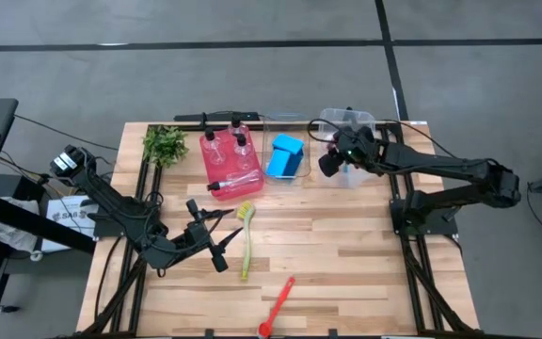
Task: Pick & Place Kitchen Sink Supplies
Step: Put the green dish brush into the right transparent bin
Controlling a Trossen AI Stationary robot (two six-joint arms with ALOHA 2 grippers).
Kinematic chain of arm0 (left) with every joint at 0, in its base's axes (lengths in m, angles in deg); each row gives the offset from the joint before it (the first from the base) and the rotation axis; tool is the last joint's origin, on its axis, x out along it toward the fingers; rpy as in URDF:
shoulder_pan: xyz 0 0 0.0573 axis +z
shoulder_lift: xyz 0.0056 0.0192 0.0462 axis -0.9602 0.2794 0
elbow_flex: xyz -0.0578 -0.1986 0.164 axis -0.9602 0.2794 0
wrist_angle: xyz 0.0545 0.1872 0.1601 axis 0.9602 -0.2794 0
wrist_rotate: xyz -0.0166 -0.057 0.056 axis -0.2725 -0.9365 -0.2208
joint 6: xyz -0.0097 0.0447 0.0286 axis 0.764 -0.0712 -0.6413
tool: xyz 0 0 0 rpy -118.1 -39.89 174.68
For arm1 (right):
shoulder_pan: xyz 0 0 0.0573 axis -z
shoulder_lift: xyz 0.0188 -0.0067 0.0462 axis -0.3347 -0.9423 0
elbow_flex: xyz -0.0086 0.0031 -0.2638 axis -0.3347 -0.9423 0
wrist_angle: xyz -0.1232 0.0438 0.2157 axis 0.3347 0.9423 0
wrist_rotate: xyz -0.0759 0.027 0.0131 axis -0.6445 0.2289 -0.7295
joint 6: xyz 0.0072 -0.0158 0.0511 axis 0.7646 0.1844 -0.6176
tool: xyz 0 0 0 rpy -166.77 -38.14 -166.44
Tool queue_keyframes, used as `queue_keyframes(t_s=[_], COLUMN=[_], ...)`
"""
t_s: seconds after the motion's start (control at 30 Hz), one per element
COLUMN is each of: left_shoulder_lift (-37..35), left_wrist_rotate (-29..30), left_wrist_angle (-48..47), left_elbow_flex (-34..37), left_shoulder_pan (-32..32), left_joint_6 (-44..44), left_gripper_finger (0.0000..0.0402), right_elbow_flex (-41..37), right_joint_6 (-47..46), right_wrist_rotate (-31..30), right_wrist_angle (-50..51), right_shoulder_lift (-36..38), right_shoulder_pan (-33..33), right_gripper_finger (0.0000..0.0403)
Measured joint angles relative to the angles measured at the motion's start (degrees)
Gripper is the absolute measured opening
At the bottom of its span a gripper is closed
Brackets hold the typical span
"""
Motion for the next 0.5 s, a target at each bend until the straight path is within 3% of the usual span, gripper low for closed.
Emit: queue_keyframes(t_s=[0.23, 0.33, 0.5], left_shoulder_lift=[0.02, 0.02, 0.04], left_wrist_rotate=[-0.03, -1.29, -9.40], left_wrist_angle=[-0.70, -1.26, -3.61], left_elbow_flex=[0.00, 0.02, 0.63], left_shoulder_pan=[0.00, 0.00, 1.00], left_joint_6=[2.87, 6.08, 16.43], left_gripper_finger=[0.0237, 0.0237, 0.0237], right_elbow_flex=[0.00, 0.00, 0.02], right_joint_6=[0.00, 0.41, 0.60], right_wrist_rotate=[-1.59, -4.14, -7.97], right_wrist_angle=[-0.08, -0.03, 0.48], right_shoulder_lift=[3.17, 5.94, 11.20], right_shoulder_pan=[-0.50, -2.17, -7.85], right_gripper_finger=[0.0217, 0.0220, 0.0207])
